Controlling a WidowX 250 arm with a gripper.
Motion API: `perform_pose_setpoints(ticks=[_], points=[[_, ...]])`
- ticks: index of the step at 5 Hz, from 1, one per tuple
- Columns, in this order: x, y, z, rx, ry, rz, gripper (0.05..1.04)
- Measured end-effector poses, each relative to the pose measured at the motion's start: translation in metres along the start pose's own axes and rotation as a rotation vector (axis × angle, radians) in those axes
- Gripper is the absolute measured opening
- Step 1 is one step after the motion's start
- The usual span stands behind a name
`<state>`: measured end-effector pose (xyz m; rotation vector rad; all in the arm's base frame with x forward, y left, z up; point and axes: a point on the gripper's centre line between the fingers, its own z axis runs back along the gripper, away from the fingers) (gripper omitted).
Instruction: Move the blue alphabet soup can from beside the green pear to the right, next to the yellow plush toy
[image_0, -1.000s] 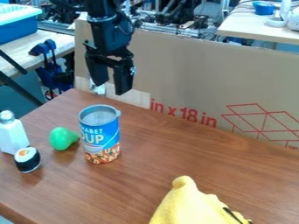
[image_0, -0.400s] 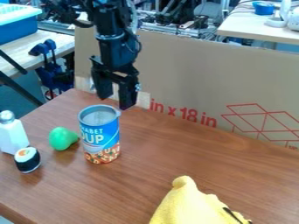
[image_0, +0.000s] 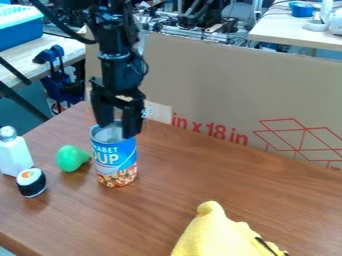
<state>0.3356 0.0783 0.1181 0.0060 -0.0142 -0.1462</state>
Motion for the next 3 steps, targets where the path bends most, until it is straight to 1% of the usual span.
perform_pose_setpoints(ticks=[1,2,3], points=[[-0.005,0.003,-0.004,-0.002,0.017,0.02,1.001],[-0.005,0.006,-0.014,0.017,0.049,0.021,1.001],[0.001,0.006,-0.02,0.061,0.035,0.047,1.001]])
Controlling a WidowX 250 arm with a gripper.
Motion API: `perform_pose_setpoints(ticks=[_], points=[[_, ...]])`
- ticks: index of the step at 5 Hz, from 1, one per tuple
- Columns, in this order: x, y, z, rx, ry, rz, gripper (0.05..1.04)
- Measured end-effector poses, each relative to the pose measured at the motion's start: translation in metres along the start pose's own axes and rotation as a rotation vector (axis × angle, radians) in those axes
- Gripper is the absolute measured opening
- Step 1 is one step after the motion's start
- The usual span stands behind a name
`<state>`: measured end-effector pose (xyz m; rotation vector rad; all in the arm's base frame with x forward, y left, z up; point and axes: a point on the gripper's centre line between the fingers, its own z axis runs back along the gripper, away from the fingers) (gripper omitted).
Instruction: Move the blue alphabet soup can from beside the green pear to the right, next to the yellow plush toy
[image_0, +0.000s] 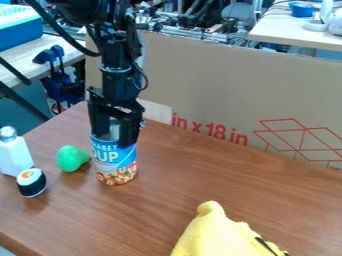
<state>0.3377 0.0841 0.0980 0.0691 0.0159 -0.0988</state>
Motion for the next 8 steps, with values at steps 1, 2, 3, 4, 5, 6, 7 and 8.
perform_pose_setpoints(ticks=[1,2,3,4,5,6,7,8], points=[[0.007,-0.007,-0.007,0.018,-0.015,-0.006,1.001],[0.014,-0.021,-0.006,0.001,-0.056,0.047,1.001],[0.022,-0.055,0.005,-0.084,-0.133,0.155,1.001],[0.031,-0.104,0.014,-0.203,-0.196,0.159,1.001],[0.034,-0.136,0.018,-0.285,-0.199,0.145,1.001],[0.046,-0.163,0.01,-0.325,-0.171,0.107,1.001],[0.056,-0.176,0.009,-0.366,-0.165,0.081,1.002],[0.061,-0.187,0.011,-0.394,-0.174,0.048,1.002]])
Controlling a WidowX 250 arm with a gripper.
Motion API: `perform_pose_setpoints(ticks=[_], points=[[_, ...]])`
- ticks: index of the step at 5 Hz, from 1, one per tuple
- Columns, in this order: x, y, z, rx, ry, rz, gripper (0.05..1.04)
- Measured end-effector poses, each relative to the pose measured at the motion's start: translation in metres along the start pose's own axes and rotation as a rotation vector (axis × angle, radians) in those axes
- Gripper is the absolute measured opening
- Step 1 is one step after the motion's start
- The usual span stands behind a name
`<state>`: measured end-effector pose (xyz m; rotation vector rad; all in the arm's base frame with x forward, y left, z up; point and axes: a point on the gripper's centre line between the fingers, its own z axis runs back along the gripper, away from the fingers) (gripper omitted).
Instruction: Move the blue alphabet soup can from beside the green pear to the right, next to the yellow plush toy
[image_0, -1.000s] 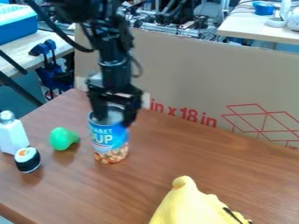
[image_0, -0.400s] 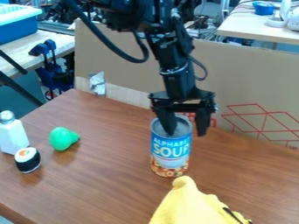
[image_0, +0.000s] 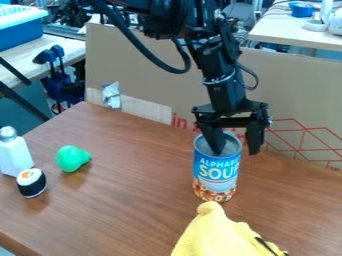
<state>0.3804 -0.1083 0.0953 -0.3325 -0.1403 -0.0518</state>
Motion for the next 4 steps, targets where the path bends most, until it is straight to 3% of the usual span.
perform_pose_setpoints(ticks=[1,2,3,4], points=[[-0.002,-0.017,0.0,-0.018,-0.002,-0.057,1.001],[-0.007,-0.024,0.007,0.008,0.003,-0.092,1.001],[-0.022,-0.02,0.017,0.179,0.059,-0.126,1.001],[-0.013,-0.019,0.063,0.279,-0.062,-0.138,1.001]])
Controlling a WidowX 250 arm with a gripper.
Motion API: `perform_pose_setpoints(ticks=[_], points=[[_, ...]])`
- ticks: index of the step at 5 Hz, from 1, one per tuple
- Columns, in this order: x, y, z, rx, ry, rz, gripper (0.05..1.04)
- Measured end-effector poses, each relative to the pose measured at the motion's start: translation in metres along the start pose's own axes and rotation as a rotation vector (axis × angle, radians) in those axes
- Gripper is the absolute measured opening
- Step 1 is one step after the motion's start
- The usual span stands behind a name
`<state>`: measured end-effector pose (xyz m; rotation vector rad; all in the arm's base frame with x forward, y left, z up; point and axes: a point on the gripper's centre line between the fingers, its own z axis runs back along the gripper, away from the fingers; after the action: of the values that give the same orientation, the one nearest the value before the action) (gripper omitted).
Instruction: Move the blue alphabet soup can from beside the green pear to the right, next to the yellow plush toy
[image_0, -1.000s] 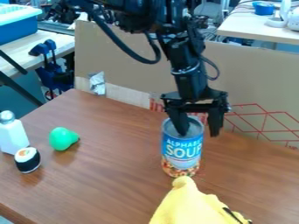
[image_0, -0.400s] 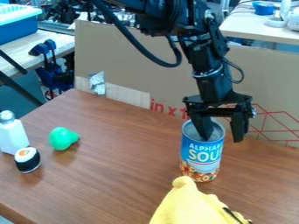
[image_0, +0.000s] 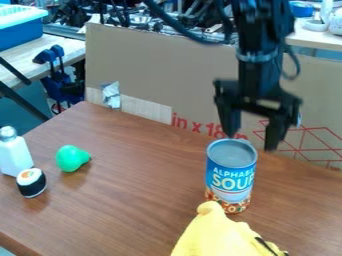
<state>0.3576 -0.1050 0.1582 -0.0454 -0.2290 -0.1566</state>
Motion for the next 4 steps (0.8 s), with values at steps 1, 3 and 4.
perform_pose_setpoints(ticks=[1,3,4], points=[[-0.012,0.019,0.022,0.122,0.028,0.052,1.001],[-0.066,0.06,0.036,0.061,0.203,0.21,1.001],[-0.066,0.063,0.037,0.053,0.198,0.225,1.001]])
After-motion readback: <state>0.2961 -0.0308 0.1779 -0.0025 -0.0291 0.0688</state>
